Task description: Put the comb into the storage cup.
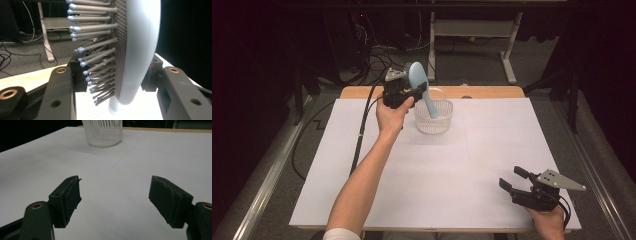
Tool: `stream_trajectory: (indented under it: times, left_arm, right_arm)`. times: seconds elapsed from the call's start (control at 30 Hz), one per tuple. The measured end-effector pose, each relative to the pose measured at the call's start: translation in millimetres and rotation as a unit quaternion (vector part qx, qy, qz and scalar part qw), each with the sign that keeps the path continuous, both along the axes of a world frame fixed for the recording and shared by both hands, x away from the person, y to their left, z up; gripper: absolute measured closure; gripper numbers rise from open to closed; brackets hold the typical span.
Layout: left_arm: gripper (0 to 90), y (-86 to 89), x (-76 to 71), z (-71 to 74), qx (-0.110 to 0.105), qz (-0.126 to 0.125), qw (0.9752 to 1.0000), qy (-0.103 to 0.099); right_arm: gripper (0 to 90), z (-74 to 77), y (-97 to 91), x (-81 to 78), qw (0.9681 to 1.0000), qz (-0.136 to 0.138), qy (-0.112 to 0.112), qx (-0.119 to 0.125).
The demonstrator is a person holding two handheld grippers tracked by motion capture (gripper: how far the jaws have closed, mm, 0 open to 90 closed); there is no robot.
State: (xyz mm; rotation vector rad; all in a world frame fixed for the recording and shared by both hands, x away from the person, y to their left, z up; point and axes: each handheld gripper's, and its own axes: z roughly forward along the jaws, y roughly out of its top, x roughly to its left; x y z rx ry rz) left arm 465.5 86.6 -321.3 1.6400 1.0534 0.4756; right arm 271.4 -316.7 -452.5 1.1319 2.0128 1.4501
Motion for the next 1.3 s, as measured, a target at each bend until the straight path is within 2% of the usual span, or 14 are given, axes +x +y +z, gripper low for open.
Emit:
stream_trajectory:
  times: [0.6, 1.3]
  left_arm:
    - [50.6, -10.7, 4.1, -10.9, 0.006, -0.01, 0.9999, 0.012]
    - [50.5, -18.1, 8.4, -23.9, 0.003, -0.013, 0.9995, 0.027]
  right_arm:
    - [25.7, -0.1, -0.1, 0.2, 1.0, 0.002, 0.0, 0.0]
    - [25.6, -0.2, 0.2, 0.2, 1.0, 0.006, 0.002, 0.0]
